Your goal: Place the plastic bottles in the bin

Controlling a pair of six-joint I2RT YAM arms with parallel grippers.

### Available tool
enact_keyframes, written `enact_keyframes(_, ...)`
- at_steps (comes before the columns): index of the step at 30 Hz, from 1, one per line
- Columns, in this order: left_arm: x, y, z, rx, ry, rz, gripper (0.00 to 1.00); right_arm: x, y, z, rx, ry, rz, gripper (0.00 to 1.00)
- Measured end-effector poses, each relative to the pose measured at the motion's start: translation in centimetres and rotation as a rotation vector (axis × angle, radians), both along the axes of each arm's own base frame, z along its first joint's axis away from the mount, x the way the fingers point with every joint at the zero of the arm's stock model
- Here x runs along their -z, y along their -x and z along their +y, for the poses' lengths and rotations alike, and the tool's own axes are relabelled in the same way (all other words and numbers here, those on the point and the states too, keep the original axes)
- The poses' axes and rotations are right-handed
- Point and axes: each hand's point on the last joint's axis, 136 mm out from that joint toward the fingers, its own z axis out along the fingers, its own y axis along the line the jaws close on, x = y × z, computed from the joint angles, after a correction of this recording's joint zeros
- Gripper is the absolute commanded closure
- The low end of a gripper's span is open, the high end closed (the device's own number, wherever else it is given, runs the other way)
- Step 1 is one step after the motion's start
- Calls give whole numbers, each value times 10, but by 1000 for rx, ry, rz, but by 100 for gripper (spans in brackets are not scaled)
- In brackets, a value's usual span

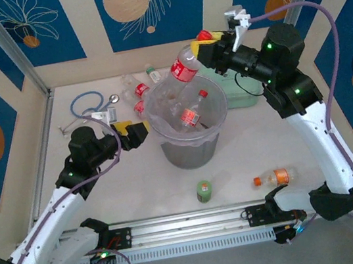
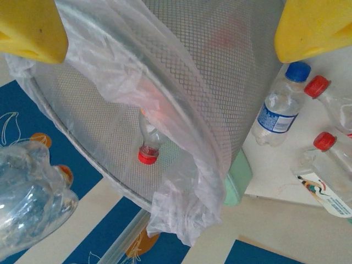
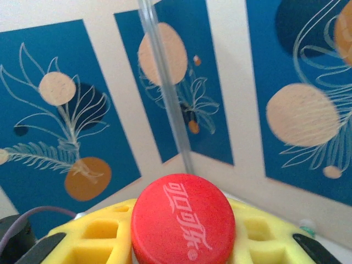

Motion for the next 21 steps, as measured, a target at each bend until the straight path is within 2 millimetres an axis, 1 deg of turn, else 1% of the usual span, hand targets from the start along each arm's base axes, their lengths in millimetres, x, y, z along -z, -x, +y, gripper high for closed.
enact_keyframes(2,0,-4,-2,-5,11,2,4,4,-6,-2,16,1,-16,100)
enact_keyframes(4,2,-8,-6,-4,21,12,4,19,-18,2,19,16,0,100)
enact_keyframes(8,9,-13,-14,7,21,34,4,68,-49,16,21,71,100,100)
enact_keyframes(10,11,-14,-16,9,22,38,4,88,-59,22,21,96,142,100)
enact_keyframes(13,12,-14,-16,6,20,37,4,114,-63,33,7,132,190,100)
enact_keyframes(19,21,-17,-15,-10,7,54,5,160,-60,51,-26,181,277,100)
enact_keyframes(21,25,-18,-15,-13,2,62,5,184,-59,57,-36,200,322,100)
